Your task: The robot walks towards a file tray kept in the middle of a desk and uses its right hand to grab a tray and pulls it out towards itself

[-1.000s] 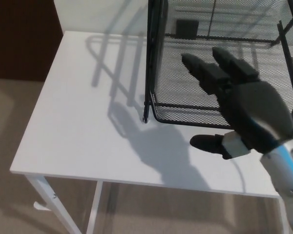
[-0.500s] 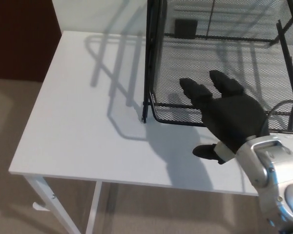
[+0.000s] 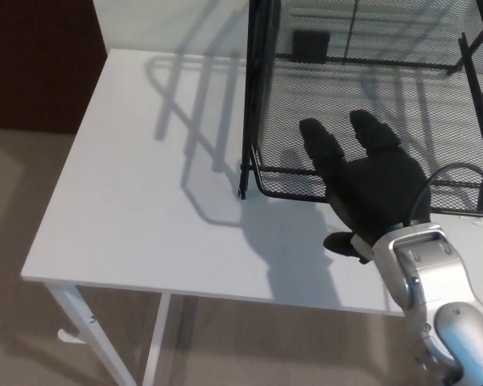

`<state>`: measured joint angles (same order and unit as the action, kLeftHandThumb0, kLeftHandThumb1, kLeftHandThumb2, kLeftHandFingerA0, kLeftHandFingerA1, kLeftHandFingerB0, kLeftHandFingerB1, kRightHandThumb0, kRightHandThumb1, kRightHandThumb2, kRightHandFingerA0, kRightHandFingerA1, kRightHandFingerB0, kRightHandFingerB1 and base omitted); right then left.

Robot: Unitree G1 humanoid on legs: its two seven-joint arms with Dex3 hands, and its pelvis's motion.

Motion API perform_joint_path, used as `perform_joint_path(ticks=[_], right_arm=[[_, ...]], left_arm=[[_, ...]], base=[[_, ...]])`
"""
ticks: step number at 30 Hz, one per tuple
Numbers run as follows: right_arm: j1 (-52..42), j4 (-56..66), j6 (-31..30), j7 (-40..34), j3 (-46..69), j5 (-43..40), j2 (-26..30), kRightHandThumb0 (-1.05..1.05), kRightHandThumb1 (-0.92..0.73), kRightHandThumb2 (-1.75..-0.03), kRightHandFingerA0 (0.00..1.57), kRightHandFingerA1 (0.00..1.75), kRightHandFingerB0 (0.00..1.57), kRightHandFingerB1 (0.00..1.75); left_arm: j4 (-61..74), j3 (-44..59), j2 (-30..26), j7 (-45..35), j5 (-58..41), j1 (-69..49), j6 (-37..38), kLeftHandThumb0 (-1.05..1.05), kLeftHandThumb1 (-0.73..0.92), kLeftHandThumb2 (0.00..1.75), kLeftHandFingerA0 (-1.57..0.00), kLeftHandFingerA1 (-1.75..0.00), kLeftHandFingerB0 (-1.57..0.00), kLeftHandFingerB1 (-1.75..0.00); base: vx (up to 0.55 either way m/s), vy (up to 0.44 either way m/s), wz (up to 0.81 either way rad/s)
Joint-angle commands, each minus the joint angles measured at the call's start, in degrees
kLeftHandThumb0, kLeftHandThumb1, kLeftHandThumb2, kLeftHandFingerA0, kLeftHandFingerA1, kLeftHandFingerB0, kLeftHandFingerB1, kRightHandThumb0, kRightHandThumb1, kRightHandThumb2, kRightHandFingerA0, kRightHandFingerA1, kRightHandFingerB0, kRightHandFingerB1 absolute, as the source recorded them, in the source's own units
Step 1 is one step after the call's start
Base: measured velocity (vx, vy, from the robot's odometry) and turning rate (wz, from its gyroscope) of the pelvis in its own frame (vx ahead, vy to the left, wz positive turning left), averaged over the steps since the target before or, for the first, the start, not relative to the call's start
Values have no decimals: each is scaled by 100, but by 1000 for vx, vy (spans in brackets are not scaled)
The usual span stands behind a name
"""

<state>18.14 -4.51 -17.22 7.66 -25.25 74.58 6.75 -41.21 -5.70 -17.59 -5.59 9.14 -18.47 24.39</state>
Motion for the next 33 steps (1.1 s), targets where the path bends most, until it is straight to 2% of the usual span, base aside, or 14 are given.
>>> perform_joint_path(ticks=[1,7,9,13,15,22,24,25,27,28,29,30,32,33], right_arm=[[-105,-539,-1143,-2,65,586,47,-72,-44,-79,0,0,5,4],[-187,-568,-989,-128,178,339,81,-65,-42,-77,0,2,10,9],[-285,-577,-916,-356,242,184,63,-56,-36,-76,1,9,6,27],[-611,-419,-854,-418,284,51,-8,-53,-35,-75,0,9,8,26],[-819,-216,-873,-337,257,97,-45,-61,-40,-75,0,1,5,8],[-1395,520,-986,54,-21,448,-71,-70,-43,-77,0,2,0,0],[-1665,875,-939,-17,-42,337,-115,-60,-39,-75,0,4,10,16],[-1773,992,-904,-92,-71,343,-108,-57,-36,-76,0,10,9,23],[-1926,1143,-841,-181,-88,296,-99,-55,-35,-75,0,11,8,28],[-1989,1207,-857,-203,-112,350,-110,-64,-40,-53,0,28,11,26],[-2116,1354,-877,-191,-175,466,-116,-68,-33,-63,3,21,11,29],[-2186,1444,-885,-183,-213,534,-121,-67,-42,-54,0,28,11,26],[-2273,1545,-870,-191,-252,593,-106,-68,-42,-54,0,28,12,26],[-2384,1630,-809,-296,-274,547,-101,-53,-30,-76,2,19,8,36]], left_arm=[[107,-71,-304,-122,233,-41,-396,-29,50,55,-58,-42,-38,-34],[262,-124,-336,-83,306,-19,-456,-31,50,56,-57,-44,-39,-35],[405,-117,-326,-93,307,0,-625,-28,50,55,-57,-43,-39,-35],[507,-121,-363,-169,272,-66,-692,-30,50,56,-57,-43,-38,-34],[620,-108,-363,-198,238,-123,-750,-29,50,55,-56,-41,-38,-34],[511,-149,-410,-133,348,-87,-764,-31,50,56,-58,-42,-39,-35],[512,-130,-408,-187,283,-116,-699,-29,50,56,-57,-42,-40,-35],[502,-129,-408,-200,280,-104,-713,-37,40,69,-51,-51,-35,-44],[534,-152,-422,-202,327,-107,-767,-30,50,56,-57,-41,-40,-35],[527,-161,-432,-195,348,-98,-765,-31,50,56,-58,-42,-40,-35],[441,-162,-424,-180,348,-67,-709,-39,40,68,-54,-52,-35,-44],[394,-169,-425,-168,361,-31,-696,-40,40,68,-53,-51,-35,-44],[446,-174,-427,-175,366,-36,-725,-32,49,55,-58,-44,-40,-35],[497,-169,-433,-202,355,-59,-743,-31,50,56,-57,-43,-41,-35]], base=[[0,0,0],[0,0,0],[0,0,0],[0,0,0],[0,0,0],[0,0,0],[0,0,0],[0,0,0],[0,0,0],[0,0,0],[0,0,0],[0,0,0],[0,0,0],[0,0,0]])
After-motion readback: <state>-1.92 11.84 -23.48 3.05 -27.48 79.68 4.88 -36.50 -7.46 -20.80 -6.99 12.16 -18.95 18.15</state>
